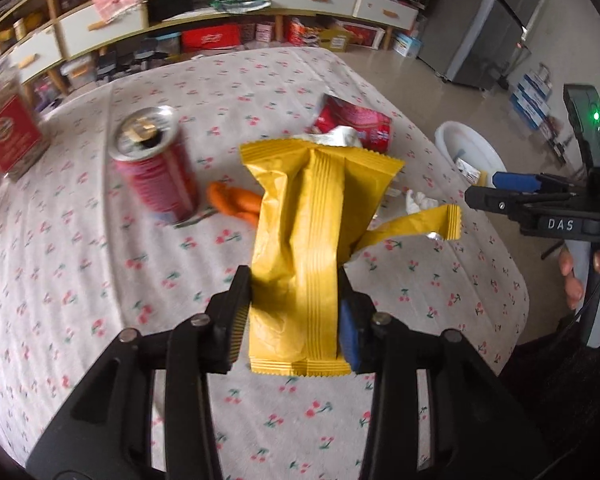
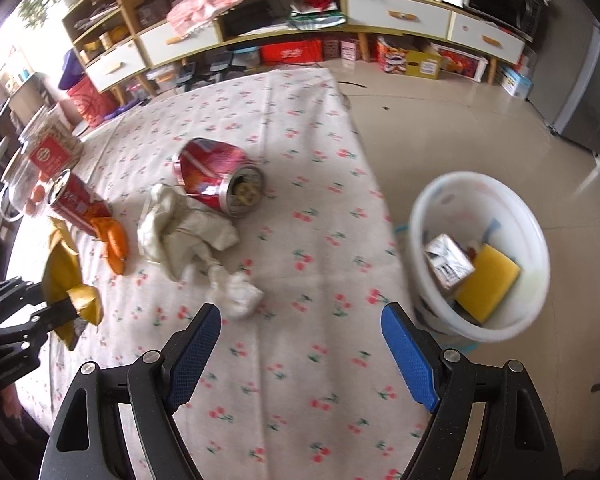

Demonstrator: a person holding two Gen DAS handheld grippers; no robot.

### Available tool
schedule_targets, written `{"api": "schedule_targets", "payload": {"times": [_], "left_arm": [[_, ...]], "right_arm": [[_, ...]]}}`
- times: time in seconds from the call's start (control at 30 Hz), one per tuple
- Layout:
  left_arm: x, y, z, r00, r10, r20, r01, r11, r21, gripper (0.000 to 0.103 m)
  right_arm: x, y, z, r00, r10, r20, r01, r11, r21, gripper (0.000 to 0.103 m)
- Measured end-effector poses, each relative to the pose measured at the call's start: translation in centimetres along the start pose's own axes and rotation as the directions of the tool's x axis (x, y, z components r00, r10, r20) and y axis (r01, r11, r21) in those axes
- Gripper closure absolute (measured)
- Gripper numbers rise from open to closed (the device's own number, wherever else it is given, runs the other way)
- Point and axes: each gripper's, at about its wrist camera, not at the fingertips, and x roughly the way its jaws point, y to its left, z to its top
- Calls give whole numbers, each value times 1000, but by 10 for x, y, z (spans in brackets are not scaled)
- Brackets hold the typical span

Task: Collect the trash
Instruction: 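Lift the yellow snack bag with the left gripper while the right gripper grasps the crumpled white plastic bag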

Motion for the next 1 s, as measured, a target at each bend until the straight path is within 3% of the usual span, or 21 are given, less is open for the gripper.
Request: {"api": "schedule_targets", "payload": {"times": [0.13, 0.4, 0.73, 1.0], "left_arm": [[-6, 28, -6, 1000, 18, -2, -18, 995, -99, 62], [-8, 61, -20, 999, 48, -6, -49, 983, -180, 62], [-14, 78, -28, 999, 53, -5, -53, 974, -222, 62], [-18, 84, -29, 999, 51, 7, -48, 972, -229, 62]], "right_arm": [[7, 22, 8, 1000, 22, 8, -22, 999, -26, 19], [27, 60, 24, 999, 53, 10, -52, 996, -77, 19], [58, 92, 42, 998, 65, 2, -64, 994, -84, 19], [82, 98, 46, 1000, 24, -19, -26, 995, -94, 20]]}}
